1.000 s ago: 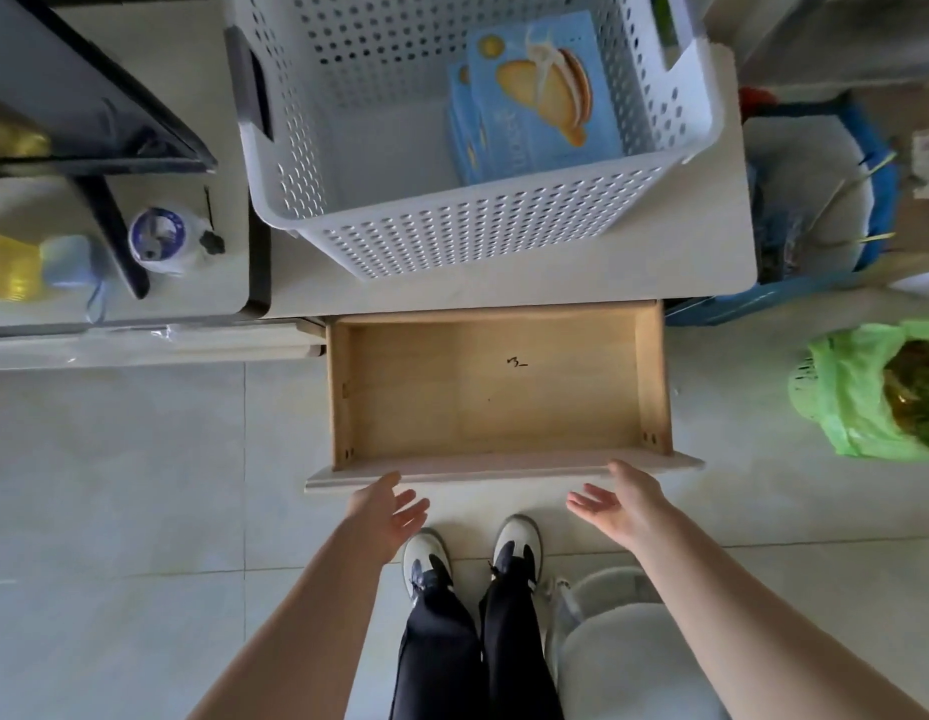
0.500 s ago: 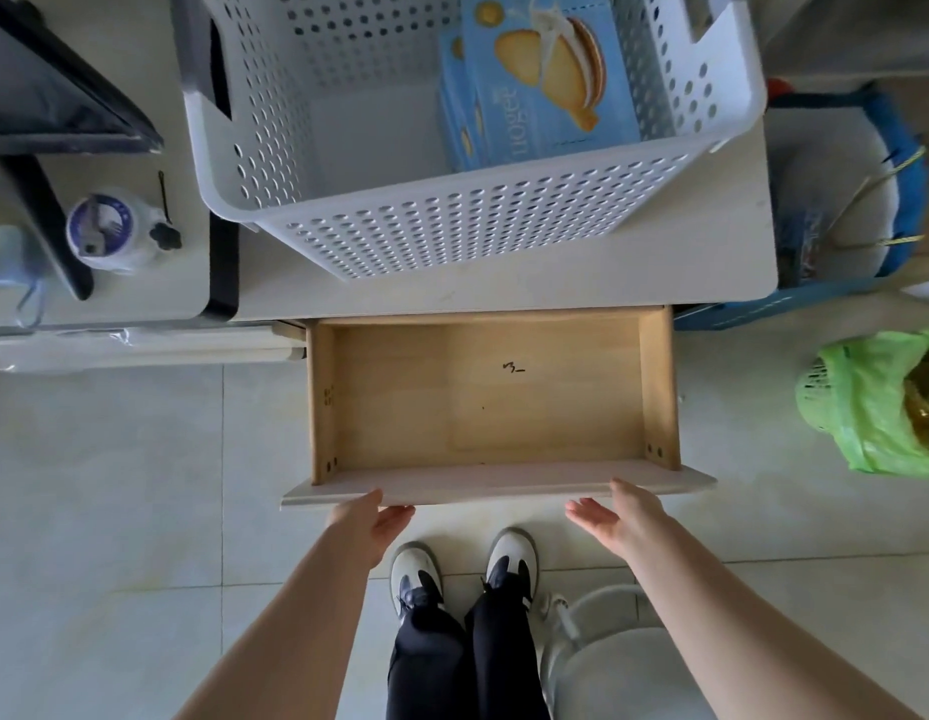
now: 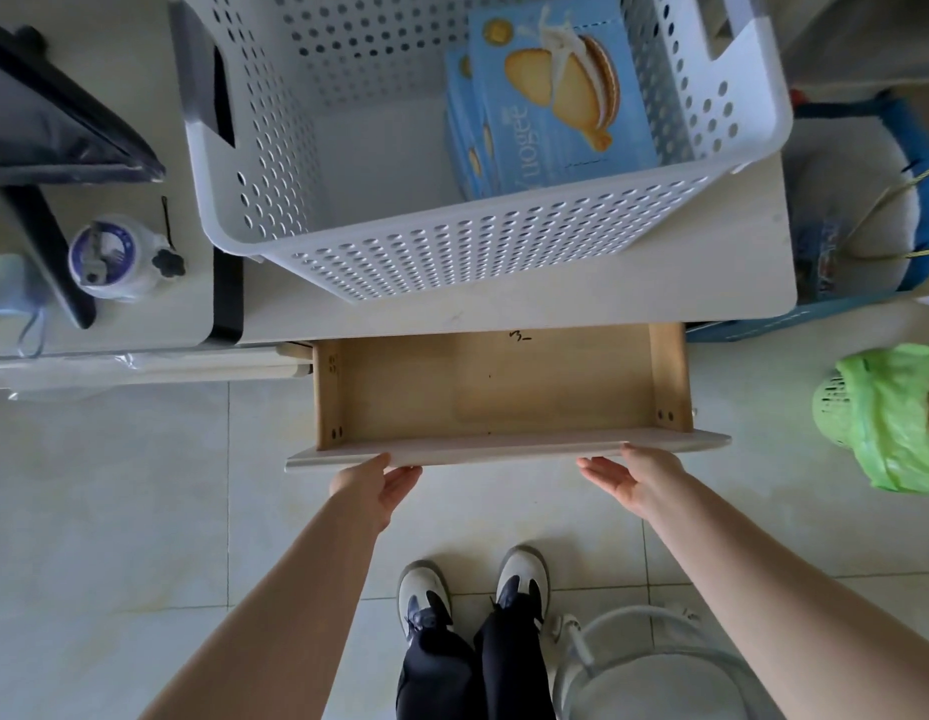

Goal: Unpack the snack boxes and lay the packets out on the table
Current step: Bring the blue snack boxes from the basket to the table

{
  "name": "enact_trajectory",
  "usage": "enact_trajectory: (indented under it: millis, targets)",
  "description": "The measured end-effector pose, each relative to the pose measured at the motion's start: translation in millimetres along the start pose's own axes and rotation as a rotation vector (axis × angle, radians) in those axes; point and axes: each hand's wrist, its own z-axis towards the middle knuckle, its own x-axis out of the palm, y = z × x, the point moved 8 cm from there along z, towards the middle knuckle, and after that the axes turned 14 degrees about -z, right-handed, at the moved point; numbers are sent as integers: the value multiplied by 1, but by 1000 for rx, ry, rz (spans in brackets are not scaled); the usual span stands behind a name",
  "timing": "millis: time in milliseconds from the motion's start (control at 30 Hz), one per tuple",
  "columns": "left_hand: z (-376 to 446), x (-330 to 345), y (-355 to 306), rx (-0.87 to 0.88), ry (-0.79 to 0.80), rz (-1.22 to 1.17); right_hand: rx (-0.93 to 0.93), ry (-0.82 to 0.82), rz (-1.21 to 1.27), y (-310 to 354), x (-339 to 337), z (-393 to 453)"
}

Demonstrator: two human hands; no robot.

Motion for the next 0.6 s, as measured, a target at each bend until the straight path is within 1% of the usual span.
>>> enact_trajectory:
  millis: [267,433,600]
  targets:
    - [-1,32,-23,35,11,25,-71,29,25,40,6,-4]
    - [0,44,-32,23,8,75,-61,38,48,51,8,-2]
    - [0,62,-48,44,69,76,-132,46,26,72,12,1]
